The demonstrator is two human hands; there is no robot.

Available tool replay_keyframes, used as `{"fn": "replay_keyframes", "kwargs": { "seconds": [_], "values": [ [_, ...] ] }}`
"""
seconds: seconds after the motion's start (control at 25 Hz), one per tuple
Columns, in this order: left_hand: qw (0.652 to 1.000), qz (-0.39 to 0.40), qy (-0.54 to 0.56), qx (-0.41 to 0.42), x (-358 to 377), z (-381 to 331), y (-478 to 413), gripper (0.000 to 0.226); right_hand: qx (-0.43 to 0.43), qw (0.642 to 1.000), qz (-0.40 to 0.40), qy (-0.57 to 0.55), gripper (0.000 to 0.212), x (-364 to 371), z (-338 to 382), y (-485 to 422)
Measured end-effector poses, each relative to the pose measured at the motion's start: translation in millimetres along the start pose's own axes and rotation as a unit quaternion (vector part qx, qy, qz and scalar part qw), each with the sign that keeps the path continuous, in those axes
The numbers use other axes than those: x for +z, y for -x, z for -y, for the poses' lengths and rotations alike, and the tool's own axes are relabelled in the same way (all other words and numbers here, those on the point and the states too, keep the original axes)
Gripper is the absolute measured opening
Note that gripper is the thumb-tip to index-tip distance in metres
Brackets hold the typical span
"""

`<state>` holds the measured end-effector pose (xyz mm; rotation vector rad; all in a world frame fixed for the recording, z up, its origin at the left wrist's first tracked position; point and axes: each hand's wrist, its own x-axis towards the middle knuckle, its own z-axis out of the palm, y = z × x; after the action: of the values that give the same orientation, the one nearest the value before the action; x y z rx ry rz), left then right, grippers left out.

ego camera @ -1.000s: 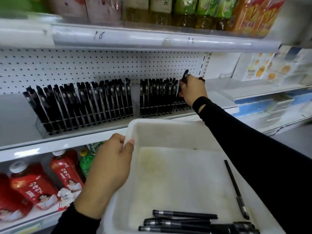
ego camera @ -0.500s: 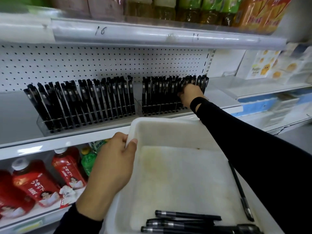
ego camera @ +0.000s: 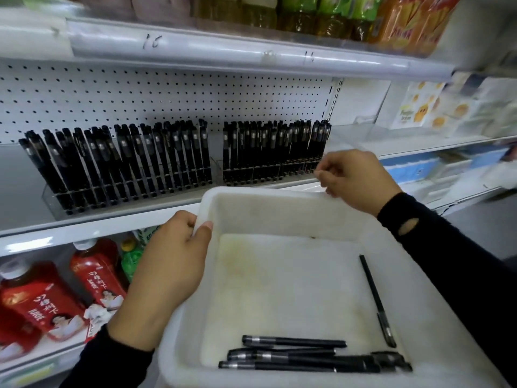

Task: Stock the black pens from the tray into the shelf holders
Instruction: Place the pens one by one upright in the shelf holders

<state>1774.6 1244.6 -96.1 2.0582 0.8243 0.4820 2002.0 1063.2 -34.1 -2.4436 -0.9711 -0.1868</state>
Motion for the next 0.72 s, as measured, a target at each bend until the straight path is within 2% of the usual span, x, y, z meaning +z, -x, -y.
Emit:
{"fn": "replay_keyframes", "kwargs": {
  "seconds": [0.08,0.16,0.32,0.48,0.64,0.72],
  "values": [
    [1.0,-0.004,0.0,-0.002,0,-1,0,0.024,-0.014,0.999,0.025,0.027,0.014,-9,7,34],
    [1.0,-0.007,-0.001,0.001,-1,0,1,0.025,-0.021,0.993,0.059,0.103,0.014,-13,11,64],
    [1.0,-0.001,-0.009,0.0,-1,-2,3,0.024,0.029,0.927,0.175,0.329,0.023,-10,3,96],
    [1.0,0.0,-0.016,0.006,-2,-4,4,0.024,0.076,0.884,0.296,0.354,0.02,6,-4,108],
    [1.0,-0.003,-0.011,0.008,-3,-4,6,0.025,0.081,0.874,0.341,0.336,0.014,15,-8,114],
    [1.0,-0.004,-0.007,0.007,-4,-3,6,0.024,0.077,0.882,0.34,0.318,0.015,16,-7,114]
  ]
}}
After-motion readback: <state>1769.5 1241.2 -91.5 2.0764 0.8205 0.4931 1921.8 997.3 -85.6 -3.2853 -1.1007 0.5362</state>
